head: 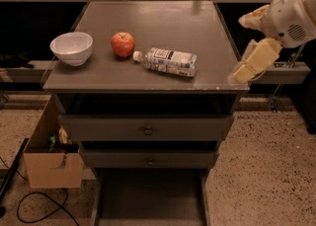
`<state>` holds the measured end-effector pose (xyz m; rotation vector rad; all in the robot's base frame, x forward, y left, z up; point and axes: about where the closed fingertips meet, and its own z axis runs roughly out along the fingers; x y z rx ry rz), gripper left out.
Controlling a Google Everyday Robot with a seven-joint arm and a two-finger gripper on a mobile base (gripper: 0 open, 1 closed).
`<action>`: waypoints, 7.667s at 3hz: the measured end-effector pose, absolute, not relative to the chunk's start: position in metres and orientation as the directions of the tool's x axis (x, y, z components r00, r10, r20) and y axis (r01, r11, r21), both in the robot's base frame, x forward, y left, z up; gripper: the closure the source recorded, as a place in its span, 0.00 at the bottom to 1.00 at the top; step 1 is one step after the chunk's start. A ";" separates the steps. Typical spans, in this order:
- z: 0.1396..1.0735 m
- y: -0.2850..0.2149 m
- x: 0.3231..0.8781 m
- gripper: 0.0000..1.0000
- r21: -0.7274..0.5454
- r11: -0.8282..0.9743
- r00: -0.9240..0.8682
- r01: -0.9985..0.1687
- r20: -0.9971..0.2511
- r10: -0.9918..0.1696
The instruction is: Place blue plastic bottle into bottom drawer
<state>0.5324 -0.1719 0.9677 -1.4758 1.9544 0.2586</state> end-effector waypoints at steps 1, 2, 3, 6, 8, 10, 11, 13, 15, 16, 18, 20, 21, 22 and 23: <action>0.959 -0.150 0.550 0.00 -0.246 0.412 -0.200 -0.878 -0.592 -0.781; 0.941 -0.142 0.570 0.00 -0.276 0.481 -0.286 -0.832 -0.530 -0.798; 0.918 -0.139 0.591 0.00 -0.283 0.522 -0.350 -0.805 -0.483 -0.803; 0.911 -0.139 0.646 0.00 -0.159 0.420 -0.178 -0.893 -0.734 -0.656; 0.915 -0.130 0.647 0.00 -0.169 0.403 -0.148 -0.900 -0.750 -0.645; 0.890 -0.111 0.652 0.00 -0.157 0.408 -0.163 -0.899 -0.746 -0.646; 0.870 -0.101 0.666 0.00 -0.130 0.396 -0.173 -0.909 -0.747 -0.642; 0.842 -0.090 0.692 0.00 -0.069 0.377 -0.203 -0.924 -0.747 -0.634; 0.841 -0.090 0.692 0.42 -0.068 0.377 -0.203 -0.924 -0.747 -0.633; 0.841 -0.090 0.692 0.65 -0.068 0.376 -0.203 -0.924 -0.747 -0.633; 0.841 -0.090 0.692 1.00 -0.068 0.376 -0.203 -0.924 -0.747 -0.633; 0.865 -0.097 0.690 1.00 -0.058 0.403 -0.221 -0.913 -0.761 -0.610; 0.900 -0.110 0.687 1.00 -0.062 0.426 -0.225 -0.903 -0.775 -0.591; 0.940 -0.126 0.665 1.00 -0.105 0.444 -0.196 -0.890 -0.790 -0.581; 0.941 -0.132 0.635 1.00 -0.106 0.460 -0.208 -0.882 -0.788 -0.580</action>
Offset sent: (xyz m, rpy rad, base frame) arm 0.0668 0.0327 -0.0553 -0.2259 0.0179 -0.3732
